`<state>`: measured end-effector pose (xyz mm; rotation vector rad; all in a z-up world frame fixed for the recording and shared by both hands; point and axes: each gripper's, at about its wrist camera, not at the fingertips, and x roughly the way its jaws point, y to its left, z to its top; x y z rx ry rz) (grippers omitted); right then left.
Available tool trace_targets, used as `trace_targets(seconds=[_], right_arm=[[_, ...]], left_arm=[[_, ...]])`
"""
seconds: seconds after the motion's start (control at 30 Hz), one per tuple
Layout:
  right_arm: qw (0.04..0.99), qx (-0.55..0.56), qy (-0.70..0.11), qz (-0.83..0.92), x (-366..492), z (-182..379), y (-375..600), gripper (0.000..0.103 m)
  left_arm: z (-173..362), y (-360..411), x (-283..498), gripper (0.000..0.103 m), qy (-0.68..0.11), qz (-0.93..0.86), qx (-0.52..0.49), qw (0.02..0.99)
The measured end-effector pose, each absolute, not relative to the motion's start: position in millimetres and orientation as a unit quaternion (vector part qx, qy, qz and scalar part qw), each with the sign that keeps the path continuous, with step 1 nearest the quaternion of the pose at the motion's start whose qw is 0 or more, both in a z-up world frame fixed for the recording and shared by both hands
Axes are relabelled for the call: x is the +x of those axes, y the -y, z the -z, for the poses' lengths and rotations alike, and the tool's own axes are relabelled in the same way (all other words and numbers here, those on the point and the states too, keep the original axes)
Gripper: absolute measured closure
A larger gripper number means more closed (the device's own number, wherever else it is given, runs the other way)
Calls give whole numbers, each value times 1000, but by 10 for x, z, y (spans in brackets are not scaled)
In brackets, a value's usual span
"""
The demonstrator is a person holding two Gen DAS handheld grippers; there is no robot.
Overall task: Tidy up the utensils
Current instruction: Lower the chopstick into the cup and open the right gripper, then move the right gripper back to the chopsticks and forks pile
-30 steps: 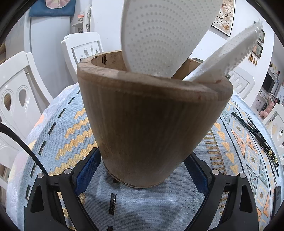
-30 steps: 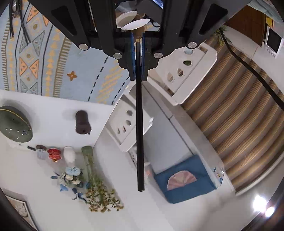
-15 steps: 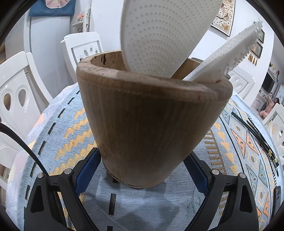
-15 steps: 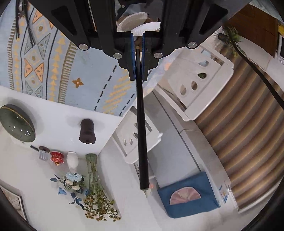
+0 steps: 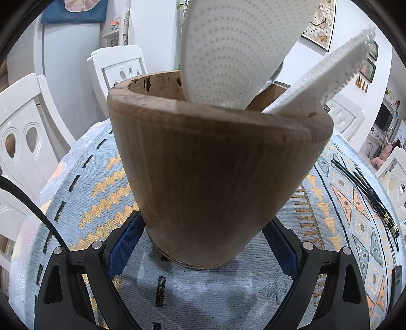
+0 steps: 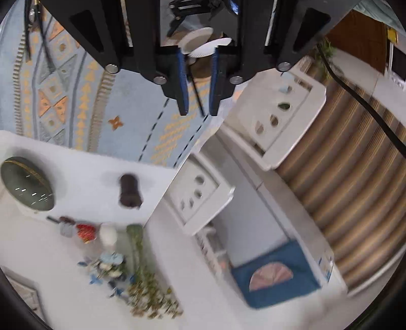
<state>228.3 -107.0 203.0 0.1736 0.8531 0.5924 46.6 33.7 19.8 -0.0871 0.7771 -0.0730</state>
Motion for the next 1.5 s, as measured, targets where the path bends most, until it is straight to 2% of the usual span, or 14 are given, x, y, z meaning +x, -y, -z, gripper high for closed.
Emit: trace_targets(seconds=[0.03,0.1,0.13,0.43,0.8,1.17,1.33,1.5], right_arm=[[872,87,-398,-273,2257,-2090,1173,74],[884,99,-380,-253,2195,-2201,1397,54],[890,108,-370,-243,2159,-2254,1519,52],[910,203,-342,-120,1647,-2469,2870,49],[882,268,-385,-52,1189,-1966,3727,48],[854,201,-478,48,1170,-1339,4065,48],[827,213,-516,58,1223,-952,4191,48],[818,204,-535,57,1253,-814,4187,48]], left_arm=[[-197,-335,467,10,-379,36,-43,924],[-196,-335,474,10,-380,36,-43,923],[-198,-332,473,10,-380,36,-43,923],[-203,-348,484,10,-381,39,-50,922],[-178,-271,570,10,-392,29,-40,919],[-98,-84,688,10,-404,16,-20,914],[-48,-8,732,10,-407,12,-13,913],[-17,57,748,10,-408,9,-8,913]])
